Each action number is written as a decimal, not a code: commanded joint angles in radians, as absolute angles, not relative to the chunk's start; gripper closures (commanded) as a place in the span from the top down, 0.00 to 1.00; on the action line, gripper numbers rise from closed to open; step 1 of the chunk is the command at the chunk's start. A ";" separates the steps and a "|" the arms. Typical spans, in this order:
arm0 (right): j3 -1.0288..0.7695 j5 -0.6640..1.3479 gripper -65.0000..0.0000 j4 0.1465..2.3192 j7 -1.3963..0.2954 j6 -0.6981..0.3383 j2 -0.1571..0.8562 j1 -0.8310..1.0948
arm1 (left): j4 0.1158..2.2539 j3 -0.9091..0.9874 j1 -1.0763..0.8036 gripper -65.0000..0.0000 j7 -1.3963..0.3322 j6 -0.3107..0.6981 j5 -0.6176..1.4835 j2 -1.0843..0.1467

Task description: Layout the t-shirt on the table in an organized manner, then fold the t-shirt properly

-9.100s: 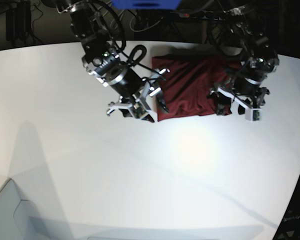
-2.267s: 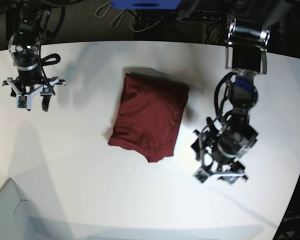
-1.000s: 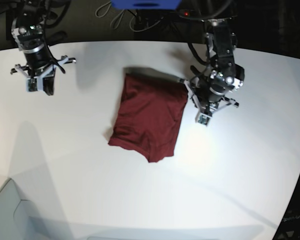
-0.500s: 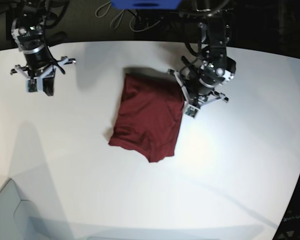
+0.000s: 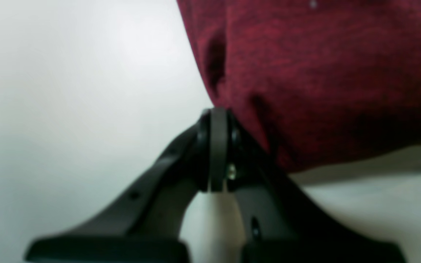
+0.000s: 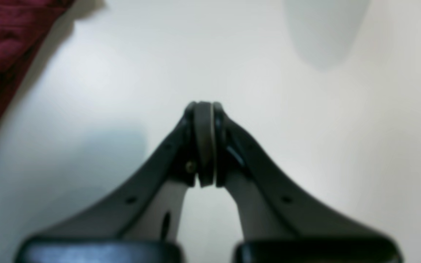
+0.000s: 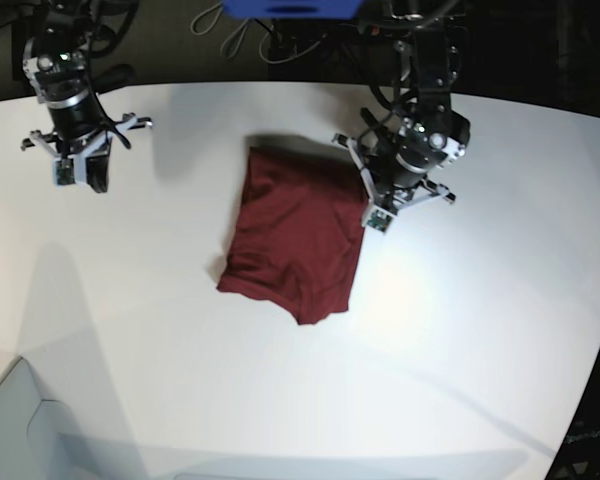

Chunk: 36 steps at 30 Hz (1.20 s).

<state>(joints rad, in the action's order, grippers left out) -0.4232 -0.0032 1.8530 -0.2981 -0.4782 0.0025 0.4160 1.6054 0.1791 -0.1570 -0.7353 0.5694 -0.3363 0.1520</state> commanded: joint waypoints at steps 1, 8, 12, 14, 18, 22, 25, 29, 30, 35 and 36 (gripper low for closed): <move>-0.426 0.007 0.00 1.870 -0.271 -0.479 0.007 0.415 | 1.609 0.174 -0.157 0.00 -0.754 0.584 -0.340 0.157; -0.427 0.005 0.00 1.870 -0.271 -0.479 0.007 0.394 | 1.603 0.093 -0.159 0.00 -0.759 0.584 -0.338 0.157; -0.427 0.005 0.00 1.870 -0.271 -0.479 0.007 0.389 | 1.598 0.038 -0.159 0.00 -0.759 0.578 -0.338 0.157; -0.427 0.005 0.00 1.870 -0.271 -0.479 0.007 0.389 | 1.604 0.033 -0.159 0.00 -0.759 0.578 -0.338 0.157; -0.427 0.005 0.00 1.870 -0.271 -0.479 0.008 0.389 | 1.612 0.041 -0.159 0.00 -0.760 0.578 -0.340 0.157; -0.427 0.005 0.00 1.870 -0.271 -0.479 0.008 0.389 | 1.635 0.042 -0.163 0.00 -0.762 0.578 -0.349 0.157; -0.426 0.005 0.00 1.870 -0.271 -0.479 0.008 0.389 | 1.702 0.042 -0.196 0.00 -0.791 0.578 -0.343 0.157; -0.426 0.005 0.00 1.871 -0.268 -0.479 0.008 0.392 | 1.827 0.042 -0.225 0.00 -0.886 0.578 -0.341 0.145; -0.426 0.005 0.00 1.876 -0.266 -0.479 0.008 0.395 | 1.870 0.042 -0.240 0.00 -0.914 0.578 -0.341 0.133; -0.429 0.005 0.00 1.879 -0.266 -0.479 0.002 0.447 | 2.028 0.042 -0.338 0.00 -1.040 0.579 -0.349 0.090; -0.429 0.005 0.00 1.880 -0.265 -0.479 -0.007 0.464 | 2.031 0.042 -0.371 0.00 -1.061 0.582 -0.349 0.085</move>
